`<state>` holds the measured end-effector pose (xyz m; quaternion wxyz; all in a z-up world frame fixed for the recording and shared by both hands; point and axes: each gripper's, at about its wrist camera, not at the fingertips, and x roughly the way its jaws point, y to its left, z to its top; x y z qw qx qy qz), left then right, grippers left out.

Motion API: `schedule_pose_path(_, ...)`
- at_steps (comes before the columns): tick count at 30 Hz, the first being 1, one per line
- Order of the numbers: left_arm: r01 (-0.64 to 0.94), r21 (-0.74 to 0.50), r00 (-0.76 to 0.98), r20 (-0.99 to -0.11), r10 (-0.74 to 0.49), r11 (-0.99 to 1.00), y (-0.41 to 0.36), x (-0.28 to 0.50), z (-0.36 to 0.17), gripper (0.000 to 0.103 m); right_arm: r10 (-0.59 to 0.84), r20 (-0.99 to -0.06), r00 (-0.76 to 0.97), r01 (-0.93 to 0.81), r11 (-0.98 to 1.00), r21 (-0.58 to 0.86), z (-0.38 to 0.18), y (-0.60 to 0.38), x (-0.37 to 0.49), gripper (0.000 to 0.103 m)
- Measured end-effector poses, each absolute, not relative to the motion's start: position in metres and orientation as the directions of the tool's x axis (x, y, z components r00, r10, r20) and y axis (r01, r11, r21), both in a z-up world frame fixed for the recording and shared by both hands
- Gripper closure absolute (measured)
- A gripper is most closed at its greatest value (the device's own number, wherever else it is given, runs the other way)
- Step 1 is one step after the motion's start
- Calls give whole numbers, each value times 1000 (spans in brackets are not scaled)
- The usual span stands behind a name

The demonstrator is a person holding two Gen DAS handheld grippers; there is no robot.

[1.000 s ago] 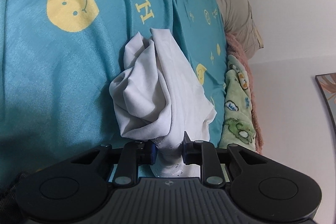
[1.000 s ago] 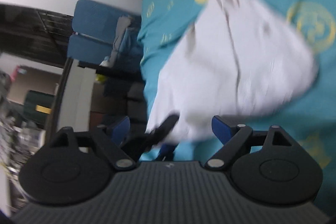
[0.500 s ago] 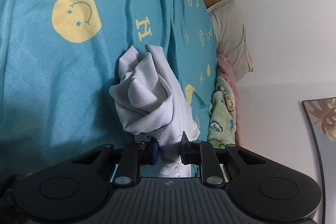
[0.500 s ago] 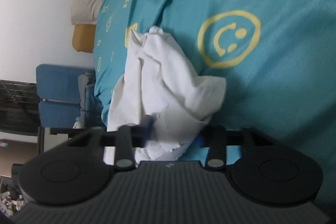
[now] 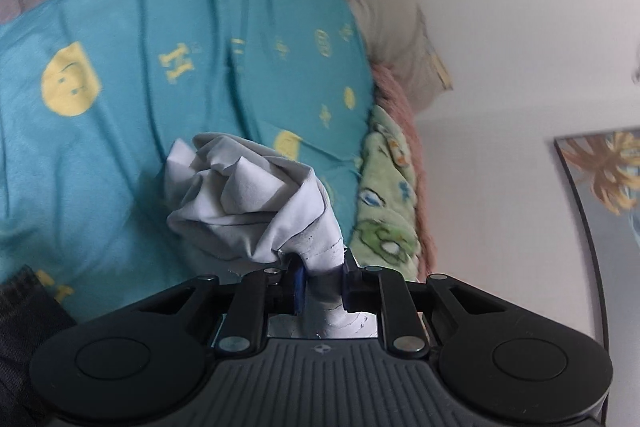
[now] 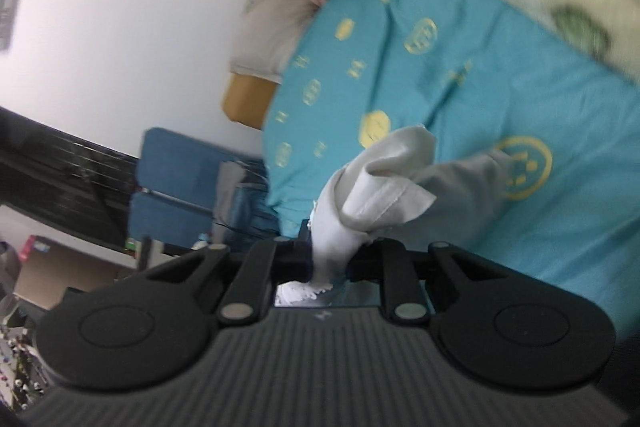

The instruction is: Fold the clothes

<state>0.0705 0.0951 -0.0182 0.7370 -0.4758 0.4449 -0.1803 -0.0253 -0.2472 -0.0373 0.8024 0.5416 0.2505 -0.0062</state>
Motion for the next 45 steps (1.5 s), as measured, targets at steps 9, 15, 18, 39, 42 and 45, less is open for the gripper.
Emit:
schedule_pose_path(9, -24, -818, 437, -526, -729, 575, -30, 79, 26, 86, 165, -411, 897, 315, 415, 854, -10, -345, -45, 86)
schedule_pose_path(15, 152, -828, 407, -445, -798, 539, -163, 122, 61, 87, 15, -384, 923, 323, 511, 796, 45, -453, -15, 86)
schedule_pose_path(18, 272, -832, 398, -360, -844, 484, -228, 139, 83, 87, -99, -301, 948, 300, 592, 748, 90, -500, -7, 86)
schedule_pose_path(39, 673, -462, 277, -566, -776, 577, -380, 99, -31, 68, -253, -600, 759, 609, 600, 519, -43, -547, -61, 83)
schedule_pose_path(42, 716, -382, 328, -554, -765, 584, -360, 77, -2, 27, -258, -620, 741, 628, 594, 503, -25, -540, -70, 80)
schedule_pose_path(45, 749, -305, 377, -534, -757, 588, -338, 51, 27, 4, -282, -600, 748, 617, 628, 474, 0, -524, -89, 40)
